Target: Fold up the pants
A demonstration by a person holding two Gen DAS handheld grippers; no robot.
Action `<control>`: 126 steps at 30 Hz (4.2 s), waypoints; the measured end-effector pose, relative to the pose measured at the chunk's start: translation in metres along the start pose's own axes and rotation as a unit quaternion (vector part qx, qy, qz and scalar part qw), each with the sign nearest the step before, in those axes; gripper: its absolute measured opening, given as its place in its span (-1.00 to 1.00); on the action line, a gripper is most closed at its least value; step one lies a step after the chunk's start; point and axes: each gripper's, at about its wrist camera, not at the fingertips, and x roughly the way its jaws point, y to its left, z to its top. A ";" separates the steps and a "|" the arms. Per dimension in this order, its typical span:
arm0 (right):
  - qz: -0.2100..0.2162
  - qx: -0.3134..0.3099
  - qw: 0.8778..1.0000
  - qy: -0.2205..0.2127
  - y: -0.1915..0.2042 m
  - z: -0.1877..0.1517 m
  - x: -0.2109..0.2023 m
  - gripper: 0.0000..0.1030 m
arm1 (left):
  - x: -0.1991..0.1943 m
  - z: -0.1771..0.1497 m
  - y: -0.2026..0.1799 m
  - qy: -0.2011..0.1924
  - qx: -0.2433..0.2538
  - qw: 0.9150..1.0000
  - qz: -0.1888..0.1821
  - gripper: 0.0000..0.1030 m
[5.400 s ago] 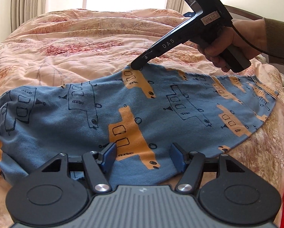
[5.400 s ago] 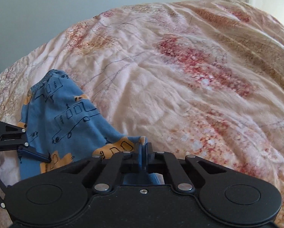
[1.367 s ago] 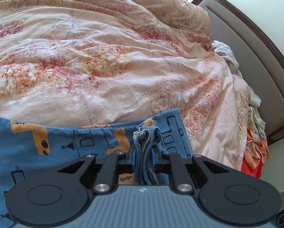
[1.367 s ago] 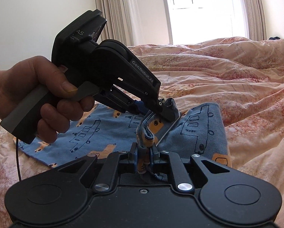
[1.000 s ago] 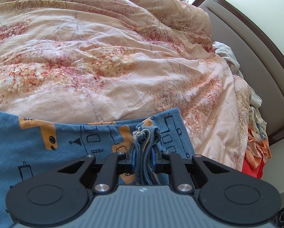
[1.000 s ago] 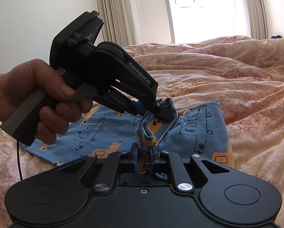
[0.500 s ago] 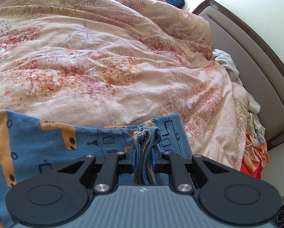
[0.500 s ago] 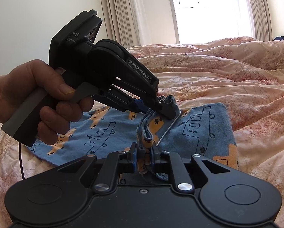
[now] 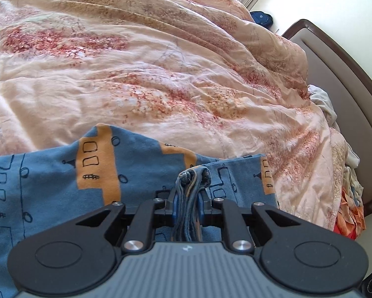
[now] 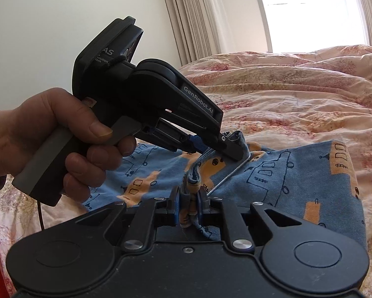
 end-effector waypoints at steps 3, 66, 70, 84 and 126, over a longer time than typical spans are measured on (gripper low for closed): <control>0.006 -0.001 1.000 0.007 0.003 -0.002 0.005 -0.72 | -0.002 -0.002 0.008 0.002 -0.004 1.000 0.008 -0.68; 0.298 -0.384 0.775 0.404 0.215 0.171 0.324 0.66 | -0.173 -0.143 0.184 -0.163 -0.136 0.976 0.043 0.35; 0.301 -0.375 0.761 0.436 0.215 0.155 0.341 -0.19 | -0.175 -0.143 0.190 -0.167 -0.147 0.974 0.033 0.35; 0.366 -0.334 0.816 0.298 0.159 0.221 0.239 -0.67 | -0.169 -0.101 0.190 -0.215 -0.123 0.969 -0.011 -0.03; 0.156 0.132 0.961 0.185 -0.050 0.145 0.101 -0.69 | -0.070 -0.092 -0.071 -0.180 0.277 0.927 0.179 -0.77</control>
